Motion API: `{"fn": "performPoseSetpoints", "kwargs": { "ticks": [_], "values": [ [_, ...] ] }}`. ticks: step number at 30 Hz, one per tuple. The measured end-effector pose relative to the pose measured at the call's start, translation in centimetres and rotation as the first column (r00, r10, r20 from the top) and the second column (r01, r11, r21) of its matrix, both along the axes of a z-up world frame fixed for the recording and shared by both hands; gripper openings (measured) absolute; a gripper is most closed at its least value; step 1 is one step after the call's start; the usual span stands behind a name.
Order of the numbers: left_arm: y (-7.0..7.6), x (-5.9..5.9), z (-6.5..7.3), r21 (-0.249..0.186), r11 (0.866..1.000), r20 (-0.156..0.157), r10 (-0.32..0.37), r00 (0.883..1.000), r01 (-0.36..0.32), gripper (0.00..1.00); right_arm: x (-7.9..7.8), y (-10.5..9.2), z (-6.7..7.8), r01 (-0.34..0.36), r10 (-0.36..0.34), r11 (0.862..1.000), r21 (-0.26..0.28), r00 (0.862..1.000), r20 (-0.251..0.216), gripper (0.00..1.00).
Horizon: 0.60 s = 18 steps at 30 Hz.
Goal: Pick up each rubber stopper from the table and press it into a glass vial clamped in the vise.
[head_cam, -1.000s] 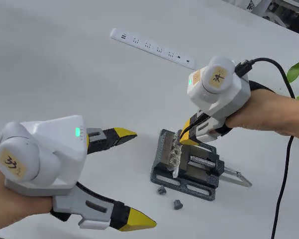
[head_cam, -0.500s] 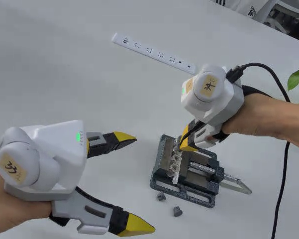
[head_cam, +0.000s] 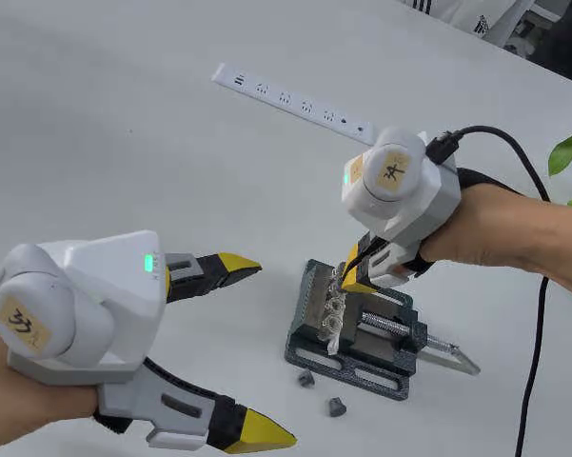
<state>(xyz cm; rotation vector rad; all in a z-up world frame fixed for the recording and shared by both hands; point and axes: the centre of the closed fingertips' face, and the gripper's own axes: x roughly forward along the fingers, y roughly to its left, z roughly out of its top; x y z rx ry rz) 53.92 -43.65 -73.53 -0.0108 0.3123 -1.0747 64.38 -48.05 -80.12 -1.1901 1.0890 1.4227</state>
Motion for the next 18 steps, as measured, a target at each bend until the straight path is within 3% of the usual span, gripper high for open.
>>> {"fn": "performPoseSetpoints", "kwargs": {
  "ticks": [6, 18],
  "values": [
    [-0.01, 0.02, -0.10, 0.002, 1.000, -0.001, 0.000, 1.000, 0.000, 0.91, -0.03, 0.06, -0.03, 0.015, -0.015, 1.000, 0.013, 1.000, -0.006, 0.00],
    [0.00, 0.29, -0.15, 0.000, 1.000, -0.006, 0.005, 1.000, -0.005, 0.91, -0.10, 0.10, -0.22, -0.010, 0.009, 0.999, -0.037, 1.000, -0.002, 0.00]
  ]
}}
